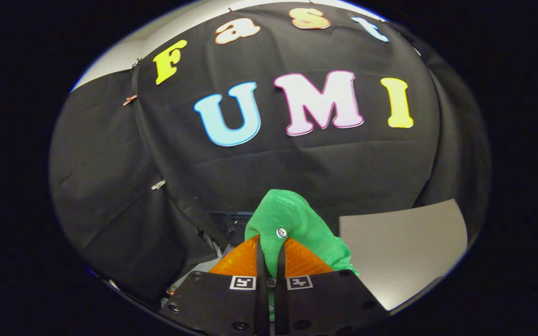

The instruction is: Put the clothes into the washing machine and then close the washing machine lid.

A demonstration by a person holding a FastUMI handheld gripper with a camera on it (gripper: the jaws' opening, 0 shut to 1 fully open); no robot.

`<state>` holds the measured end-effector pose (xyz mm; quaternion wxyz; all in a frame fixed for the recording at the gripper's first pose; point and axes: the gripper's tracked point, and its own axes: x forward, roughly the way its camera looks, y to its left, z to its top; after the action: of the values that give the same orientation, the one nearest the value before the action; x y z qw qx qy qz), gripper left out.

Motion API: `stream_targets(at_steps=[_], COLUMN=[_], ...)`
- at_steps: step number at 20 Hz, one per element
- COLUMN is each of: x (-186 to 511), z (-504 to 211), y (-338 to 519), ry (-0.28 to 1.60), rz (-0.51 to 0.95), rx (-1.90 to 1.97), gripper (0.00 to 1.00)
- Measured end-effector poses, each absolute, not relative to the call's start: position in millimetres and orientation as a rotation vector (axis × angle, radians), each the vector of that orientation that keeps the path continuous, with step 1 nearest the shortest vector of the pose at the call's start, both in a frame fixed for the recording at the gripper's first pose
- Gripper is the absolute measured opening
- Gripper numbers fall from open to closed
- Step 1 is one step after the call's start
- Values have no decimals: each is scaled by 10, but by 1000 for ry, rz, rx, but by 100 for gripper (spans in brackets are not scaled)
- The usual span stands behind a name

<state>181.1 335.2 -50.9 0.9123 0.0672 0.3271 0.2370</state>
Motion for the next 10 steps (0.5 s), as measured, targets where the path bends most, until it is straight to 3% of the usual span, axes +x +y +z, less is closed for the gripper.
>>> stream_targets(at_steps=[10], x=[1656], z=[-2038], y=[4394], ry=[738], rz=[576], rx=[13], gripper=[9])
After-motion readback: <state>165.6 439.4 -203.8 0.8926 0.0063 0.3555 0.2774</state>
